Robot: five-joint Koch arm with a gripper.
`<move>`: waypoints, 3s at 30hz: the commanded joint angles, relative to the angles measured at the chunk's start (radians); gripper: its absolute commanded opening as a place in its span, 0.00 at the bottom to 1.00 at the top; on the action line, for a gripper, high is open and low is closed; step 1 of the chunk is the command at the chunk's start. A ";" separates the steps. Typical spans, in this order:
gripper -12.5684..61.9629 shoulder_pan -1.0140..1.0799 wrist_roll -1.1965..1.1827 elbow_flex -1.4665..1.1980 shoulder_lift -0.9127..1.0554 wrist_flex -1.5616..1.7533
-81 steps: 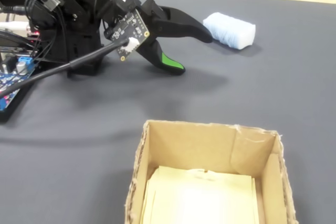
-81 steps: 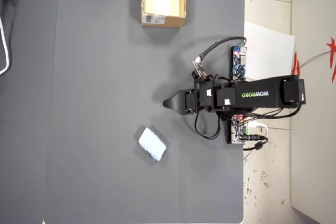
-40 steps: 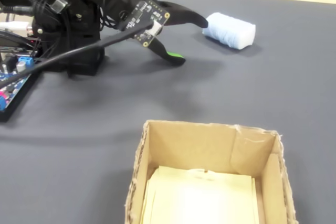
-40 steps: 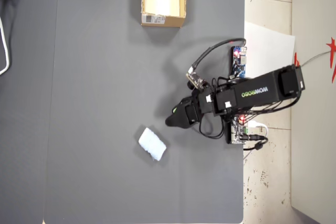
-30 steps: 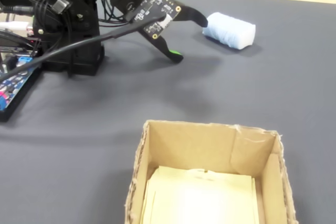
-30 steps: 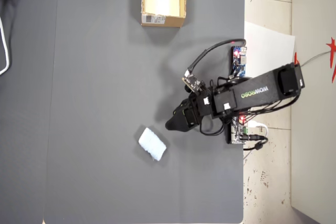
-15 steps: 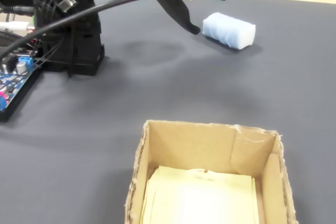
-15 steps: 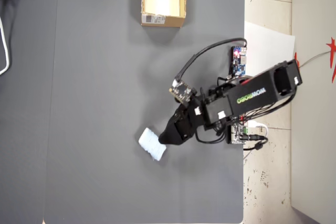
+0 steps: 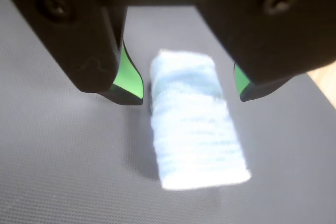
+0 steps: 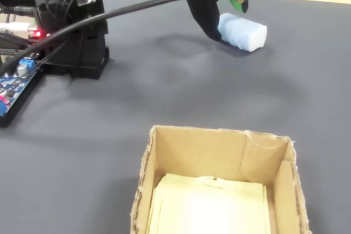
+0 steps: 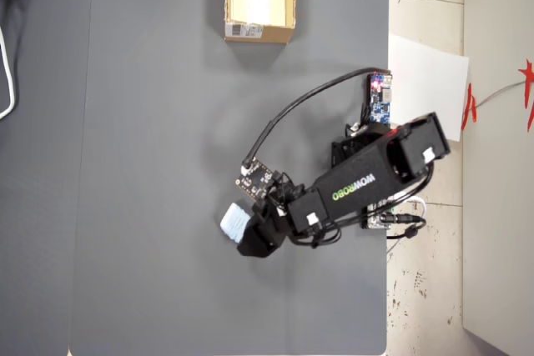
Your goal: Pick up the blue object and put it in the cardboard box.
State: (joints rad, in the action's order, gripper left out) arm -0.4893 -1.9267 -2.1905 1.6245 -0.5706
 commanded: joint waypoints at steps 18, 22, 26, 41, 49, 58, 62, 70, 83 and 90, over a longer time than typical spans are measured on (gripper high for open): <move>0.24 -0.003 -0.003 -0.012 0.000 0.262; 0.24 0.029 0.063 -0.055 0.101 0.348; 0.24 0.066 0.138 -0.118 0.227 0.394; 0.24 0.403 0.382 -0.451 0.640 0.673; 0.24 0.704 0.561 -0.522 0.739 0.770; 0.24 1.029 0.678 -0.368 0.683 0.747; 0.24 1.124 0.684 -0.199 0.537 0.716; 0.24 1.236 0.675 0.032 0.265 0.707; 0.56 1.396 0.588 0.098 0.084 0.581; 0.60 1.376 0.500 0.101 0.124 0.583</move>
State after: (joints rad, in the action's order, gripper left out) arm 0.8974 -1.3606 -2.1737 1.7012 -0.0031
